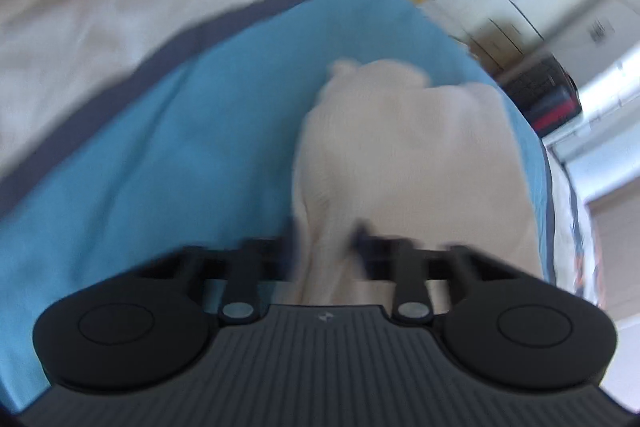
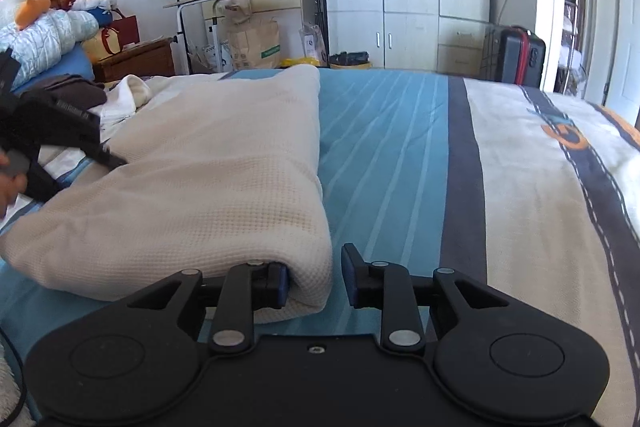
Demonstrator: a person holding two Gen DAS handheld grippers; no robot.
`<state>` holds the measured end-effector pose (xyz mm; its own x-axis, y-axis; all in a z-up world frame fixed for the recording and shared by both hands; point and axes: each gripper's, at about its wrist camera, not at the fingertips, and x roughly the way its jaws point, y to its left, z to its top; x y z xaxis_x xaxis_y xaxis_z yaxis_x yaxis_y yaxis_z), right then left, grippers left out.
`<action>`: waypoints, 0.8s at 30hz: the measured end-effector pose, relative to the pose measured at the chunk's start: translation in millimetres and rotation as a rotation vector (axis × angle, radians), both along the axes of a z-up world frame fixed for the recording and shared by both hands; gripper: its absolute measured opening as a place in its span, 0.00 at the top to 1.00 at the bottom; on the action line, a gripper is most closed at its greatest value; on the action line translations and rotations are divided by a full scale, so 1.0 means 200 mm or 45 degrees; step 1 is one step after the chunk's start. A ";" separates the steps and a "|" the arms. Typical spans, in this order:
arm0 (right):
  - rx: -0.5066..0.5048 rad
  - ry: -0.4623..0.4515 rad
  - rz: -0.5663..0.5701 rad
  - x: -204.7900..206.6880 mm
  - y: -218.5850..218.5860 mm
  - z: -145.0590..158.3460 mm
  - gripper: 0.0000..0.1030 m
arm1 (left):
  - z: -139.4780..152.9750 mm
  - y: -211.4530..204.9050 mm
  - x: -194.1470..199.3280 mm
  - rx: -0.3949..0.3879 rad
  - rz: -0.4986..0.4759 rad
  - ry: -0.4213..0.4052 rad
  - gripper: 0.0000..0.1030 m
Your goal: Fold clothes
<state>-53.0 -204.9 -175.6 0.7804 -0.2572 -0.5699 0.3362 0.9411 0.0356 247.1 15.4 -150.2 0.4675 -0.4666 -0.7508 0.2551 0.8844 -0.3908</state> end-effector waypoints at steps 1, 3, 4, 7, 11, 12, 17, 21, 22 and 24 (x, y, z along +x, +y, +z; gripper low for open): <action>-0.020 -0.002 0.024 0.00 0.01 0.00 0.70 | 0.05 -0.05 -0.02 0.068 -0.037 -0.089 0.91; -0.060 0.008 0.088 0.00 0.03 0.01 0.82 | 0.16 -0.08 -0.06 0.061 -0.043 -0.243 0.92; -0.088 0.023 0.112 0.00 0.04 0.02 0.84 | 0.20 -0.06 -0.09 -0.001 -0.022 -0.285 0.92; -0.081 0.043 0.130 -0.06 0.05 0.05 0.85 | 0.18 0.01 -0.09 -0.083 0.024 -0.254 0.89; -0.048 0.087 0.101 -0.04 0.02 0.02 0.85 | -0.07 0.06 0.02 0.107 0.083 0.028 0.80; -0.046 0.093 0.104 -0.03 0.03 0.02 0.85 | -0.07 0.08 0.01 0.097 0.105 0.038 0.76; -0.091 0.145 0.118 -0.03 0.09 0.06 0.80 | 0.06 0.16 -0.09 0.063 0.179 -0.078 0.67; -0.063 0.066 0.188 -0.14 0.14 0.19 0.77 | 0.08 0.20 -0.09 -0.021 0.106 -0.017 0.66; -0.050 0.033 0.211 -0.17 0.15 0.23 0.76 | 0.09 0.19 -0.09 -0.066 0.066 -0.003 0.66; -0.012 -0.032 0.275 -0.21 0.17 0.29 0.76 | 0.12 0.16 -0.12 -0.109 -0.021 -0.007 0.66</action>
<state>-94.2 -170.9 -118.2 0.8321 -0.0874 -0.5477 0.1257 0.9915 0.0326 222.8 47.7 -126.9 0.4632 -0.5370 -0.7050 0.2720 0.8432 -0.4636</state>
